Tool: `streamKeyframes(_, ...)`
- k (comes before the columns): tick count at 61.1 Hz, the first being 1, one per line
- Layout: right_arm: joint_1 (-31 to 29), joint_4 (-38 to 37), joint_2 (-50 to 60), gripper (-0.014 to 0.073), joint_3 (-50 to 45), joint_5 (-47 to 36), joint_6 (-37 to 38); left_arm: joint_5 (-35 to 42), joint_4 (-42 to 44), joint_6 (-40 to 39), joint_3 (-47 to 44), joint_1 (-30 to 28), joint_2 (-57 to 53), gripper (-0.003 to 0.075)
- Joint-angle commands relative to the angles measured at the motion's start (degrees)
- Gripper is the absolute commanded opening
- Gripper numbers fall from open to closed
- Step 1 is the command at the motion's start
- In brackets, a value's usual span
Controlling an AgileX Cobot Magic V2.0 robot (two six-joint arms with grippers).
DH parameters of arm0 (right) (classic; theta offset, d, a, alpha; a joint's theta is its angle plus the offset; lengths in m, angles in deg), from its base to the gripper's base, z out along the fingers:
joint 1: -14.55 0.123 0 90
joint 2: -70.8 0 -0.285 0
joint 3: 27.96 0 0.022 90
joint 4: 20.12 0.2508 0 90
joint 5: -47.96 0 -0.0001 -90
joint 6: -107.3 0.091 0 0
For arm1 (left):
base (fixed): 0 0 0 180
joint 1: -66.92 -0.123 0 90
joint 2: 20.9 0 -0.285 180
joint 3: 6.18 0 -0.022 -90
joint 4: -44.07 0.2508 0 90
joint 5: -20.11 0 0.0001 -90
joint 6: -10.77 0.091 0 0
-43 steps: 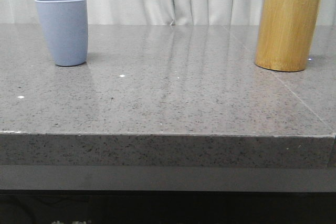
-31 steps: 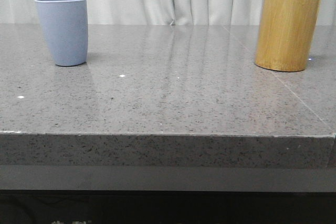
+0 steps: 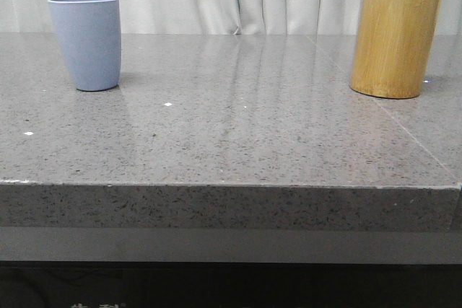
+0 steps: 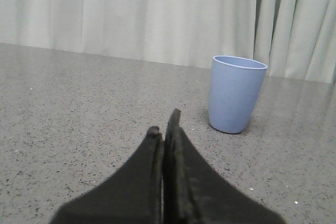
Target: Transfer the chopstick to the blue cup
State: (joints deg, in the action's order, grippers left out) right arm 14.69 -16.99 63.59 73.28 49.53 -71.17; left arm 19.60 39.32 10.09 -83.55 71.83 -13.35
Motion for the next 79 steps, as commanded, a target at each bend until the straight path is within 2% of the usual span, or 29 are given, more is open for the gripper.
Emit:
streamKeyframes(1,-0.35,-0.05,1.21,-0.0067,0.21,-4.45,-0.34,4.34,0.08,0.04,-0.77,-0.07,-1.28,-0.0019)
streamKeyframes(16,-0.35,-0.91,1.21,-0.0067,0.65,-7.42,-0.34,3.93,0.08,0.04,-0.23,0.03,-1.28,-0.0019)
streamKeyframes(26,-0.35,-1.8,1.21,-0.0067,6.71,-5.83,-0.34,1.46,0.08,0.04,5.14,0.03,-1.13,-0.0019)
streamKeyframes(40,-0.35,-1.88,-1.66,-0.0067,22.52,6.48,-0.34,-12.31,0.32,0.15,21.9,0.03,4.17,-0.0019)
streamKeyframes(56,-0.35,-1.88,-15.11,-0.0067,39.92,22.6,-0.34,-27.08,0.32,0.15,40.39,0.03,19.08,-0.0019)
streamKeyframes(66,-0.35,-1.88,-23.74,-0.0067,44.32,31.3,-0.34,-30.75,0.22,0.15,43.9,0.03,26.9,-0.0019)
streamKeyframes(79,-0.35,-0.74,-30.61,-0.0067,44.32,33.21,-0.24,-30.06,0.1,0.15,43.78,0.03,33.39,-0.0019)
